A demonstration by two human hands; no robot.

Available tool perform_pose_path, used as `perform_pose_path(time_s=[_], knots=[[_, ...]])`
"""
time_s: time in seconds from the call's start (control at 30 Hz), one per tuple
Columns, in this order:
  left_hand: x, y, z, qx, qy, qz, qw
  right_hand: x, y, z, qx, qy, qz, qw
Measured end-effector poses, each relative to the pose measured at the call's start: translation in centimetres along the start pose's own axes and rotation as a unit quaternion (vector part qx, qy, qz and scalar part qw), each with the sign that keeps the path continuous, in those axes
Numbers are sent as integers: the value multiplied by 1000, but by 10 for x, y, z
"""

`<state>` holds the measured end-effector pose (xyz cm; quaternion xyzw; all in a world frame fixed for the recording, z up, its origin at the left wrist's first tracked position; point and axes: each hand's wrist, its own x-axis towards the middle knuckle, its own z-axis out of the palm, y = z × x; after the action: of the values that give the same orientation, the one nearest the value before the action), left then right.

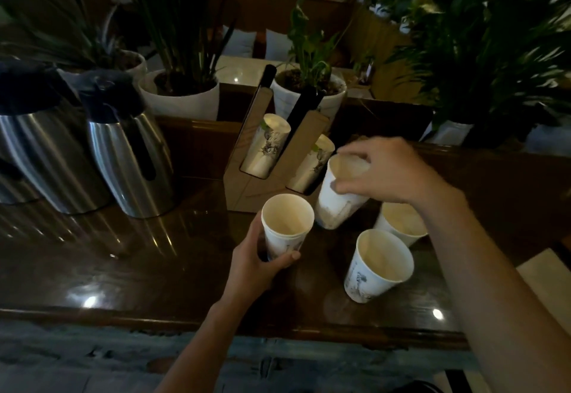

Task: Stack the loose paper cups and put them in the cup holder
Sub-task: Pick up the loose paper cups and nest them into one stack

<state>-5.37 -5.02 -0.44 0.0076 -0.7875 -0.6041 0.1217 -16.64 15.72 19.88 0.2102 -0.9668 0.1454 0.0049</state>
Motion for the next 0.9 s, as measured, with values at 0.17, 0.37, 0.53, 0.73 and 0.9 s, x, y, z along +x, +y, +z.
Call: perform_pose_path(time_s=[0.17,0.37,0.53,0.73,0.9], knots=[[3,-2,5,-5,-14,-9,1000,-26,-29,-55,76,113,-115,984],[5,-1,12,-10,-23,-8,1000,-15,-54,-9,29,14,-135,990],[6,-3,12,-25,-21,0,999,-5,-55,41,7,-67,-123,990],[6,-4,12,-34,-25,3,999,-3,-51,64,-9,-98,-105,990],[6,-5,14,-23,-27,13,999,-12,-33,43,14,-146,-80,986]])
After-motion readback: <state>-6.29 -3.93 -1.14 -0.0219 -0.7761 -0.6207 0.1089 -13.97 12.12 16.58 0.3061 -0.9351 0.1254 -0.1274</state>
